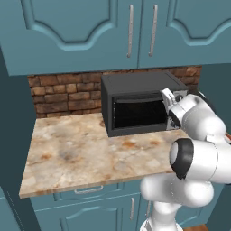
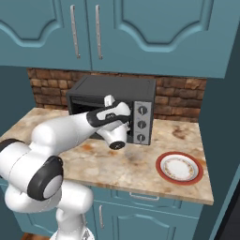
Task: Pull the toaster oven rack outwards. Pick up the baguette from the plate and place it on the toaster oven rack. Close the toaster oven door fully and set the temperature to the lowest setting.
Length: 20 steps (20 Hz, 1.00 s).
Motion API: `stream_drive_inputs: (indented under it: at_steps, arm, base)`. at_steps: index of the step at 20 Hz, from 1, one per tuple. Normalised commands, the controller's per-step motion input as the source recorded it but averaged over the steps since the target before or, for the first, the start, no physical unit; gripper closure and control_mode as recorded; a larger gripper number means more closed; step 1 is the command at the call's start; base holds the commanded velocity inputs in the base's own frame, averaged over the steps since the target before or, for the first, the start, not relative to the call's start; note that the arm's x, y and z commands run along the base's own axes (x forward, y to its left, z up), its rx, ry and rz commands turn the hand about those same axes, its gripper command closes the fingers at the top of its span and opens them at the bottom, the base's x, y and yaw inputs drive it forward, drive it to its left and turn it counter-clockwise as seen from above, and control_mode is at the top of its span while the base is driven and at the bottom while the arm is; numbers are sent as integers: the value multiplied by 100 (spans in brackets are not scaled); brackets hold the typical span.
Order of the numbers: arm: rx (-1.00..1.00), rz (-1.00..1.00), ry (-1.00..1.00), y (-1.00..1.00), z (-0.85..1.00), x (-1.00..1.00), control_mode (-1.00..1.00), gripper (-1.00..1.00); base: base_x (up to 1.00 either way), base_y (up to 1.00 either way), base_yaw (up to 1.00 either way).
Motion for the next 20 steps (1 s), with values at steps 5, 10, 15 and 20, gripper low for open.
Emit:
stream_drive_inputs:
  at_steps: [5,10,15,20]
  arm:
    - [0,0,0,0,0,-11,-100,-100]
    - [0,4,-6,0,13,-49,-100,-100]
    - [0,5,-1,0,-2,-55,-100,-100]
    - [-2,4,12,0,-19,-14,-100,-100]
  base:
    - [0,0,0]
    - [0,0,0]
    - [0,0,0]
    - [0,0,0]
